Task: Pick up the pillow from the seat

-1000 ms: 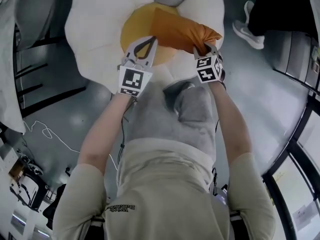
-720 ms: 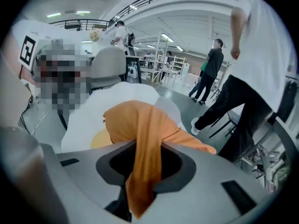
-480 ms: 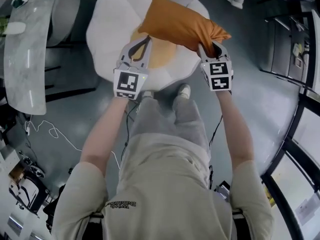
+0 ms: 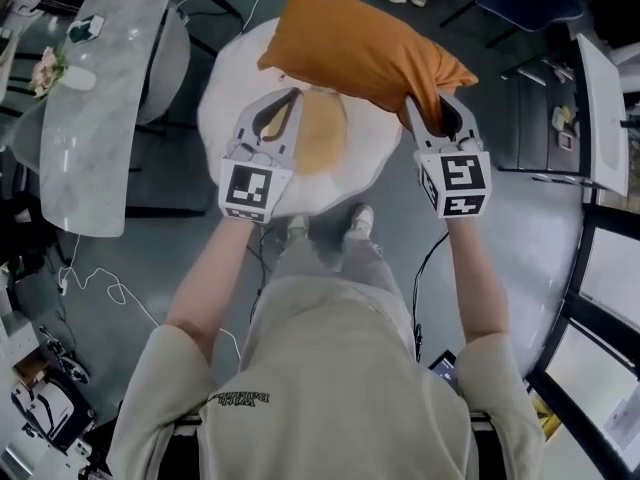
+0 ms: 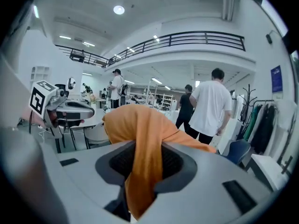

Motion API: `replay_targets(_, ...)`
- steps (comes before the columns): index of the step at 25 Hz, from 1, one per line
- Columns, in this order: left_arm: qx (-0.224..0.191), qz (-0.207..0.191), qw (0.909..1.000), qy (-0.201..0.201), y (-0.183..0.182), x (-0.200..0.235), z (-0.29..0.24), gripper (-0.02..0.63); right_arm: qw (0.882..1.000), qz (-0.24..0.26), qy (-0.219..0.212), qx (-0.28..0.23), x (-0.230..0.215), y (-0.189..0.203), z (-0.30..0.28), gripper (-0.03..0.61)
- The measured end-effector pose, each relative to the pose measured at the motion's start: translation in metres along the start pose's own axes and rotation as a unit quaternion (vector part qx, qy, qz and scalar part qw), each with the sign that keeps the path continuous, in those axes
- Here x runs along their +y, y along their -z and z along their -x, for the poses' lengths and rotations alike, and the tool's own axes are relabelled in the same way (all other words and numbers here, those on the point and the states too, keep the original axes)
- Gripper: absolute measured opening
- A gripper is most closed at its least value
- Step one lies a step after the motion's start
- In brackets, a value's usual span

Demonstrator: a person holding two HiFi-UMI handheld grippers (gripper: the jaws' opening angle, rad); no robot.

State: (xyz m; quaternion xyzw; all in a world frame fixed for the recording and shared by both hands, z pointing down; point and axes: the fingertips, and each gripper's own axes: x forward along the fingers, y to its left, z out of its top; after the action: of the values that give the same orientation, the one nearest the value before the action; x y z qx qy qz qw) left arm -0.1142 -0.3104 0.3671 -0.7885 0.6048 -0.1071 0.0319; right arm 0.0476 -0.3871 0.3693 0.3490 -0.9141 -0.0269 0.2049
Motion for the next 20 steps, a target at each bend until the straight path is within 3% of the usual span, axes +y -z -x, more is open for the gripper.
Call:
replay_targets(12, -0.112, 0.015, 0.9935, -0.008, -0.164, 0.006, 0.047, 0.011, 0.989, 0.018, 0.029, -0.143, -0.013, -0.15, 0.11, 0.138)
replay_targets(20, -0.139, -0.036, 0.9896, 0.007, -0.205, -0.013, 0.082, 0.011, 0.978, 0.011, 0.026, -0.207, 0.011, -0.184, 0.158, 0.146)
